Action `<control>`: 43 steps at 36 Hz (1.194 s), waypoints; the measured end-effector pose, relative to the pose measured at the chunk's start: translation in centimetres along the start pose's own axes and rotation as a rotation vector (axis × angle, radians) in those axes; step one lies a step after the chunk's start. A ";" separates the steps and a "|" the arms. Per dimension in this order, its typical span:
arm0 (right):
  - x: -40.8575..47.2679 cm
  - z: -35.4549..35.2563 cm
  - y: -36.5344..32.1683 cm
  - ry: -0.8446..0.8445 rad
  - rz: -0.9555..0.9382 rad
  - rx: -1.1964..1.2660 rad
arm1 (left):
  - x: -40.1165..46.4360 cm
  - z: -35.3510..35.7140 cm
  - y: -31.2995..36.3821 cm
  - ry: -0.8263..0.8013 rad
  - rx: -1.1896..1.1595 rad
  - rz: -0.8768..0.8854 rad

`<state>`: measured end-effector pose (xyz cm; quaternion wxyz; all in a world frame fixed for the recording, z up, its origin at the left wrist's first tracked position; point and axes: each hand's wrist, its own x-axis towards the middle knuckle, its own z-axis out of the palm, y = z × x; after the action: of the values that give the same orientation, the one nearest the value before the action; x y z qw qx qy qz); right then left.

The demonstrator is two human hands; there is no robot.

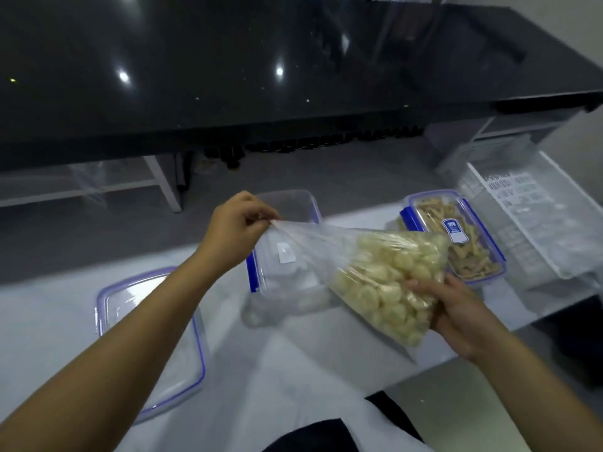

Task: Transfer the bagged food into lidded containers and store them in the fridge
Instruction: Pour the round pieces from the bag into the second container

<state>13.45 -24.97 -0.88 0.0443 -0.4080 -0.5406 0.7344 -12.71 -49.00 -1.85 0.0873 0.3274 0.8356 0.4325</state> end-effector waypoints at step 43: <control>0.3 1.2 -3.9 0.037 -0.044 -0.223 | -2.5 1.5 -3.0 0.165 -0.272 -0.102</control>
<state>11.02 -24.10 2.26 0.0248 -0.4118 -0.6269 0.6610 -11.60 -50.83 -5.45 0.0838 0.2330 0.7892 0.5620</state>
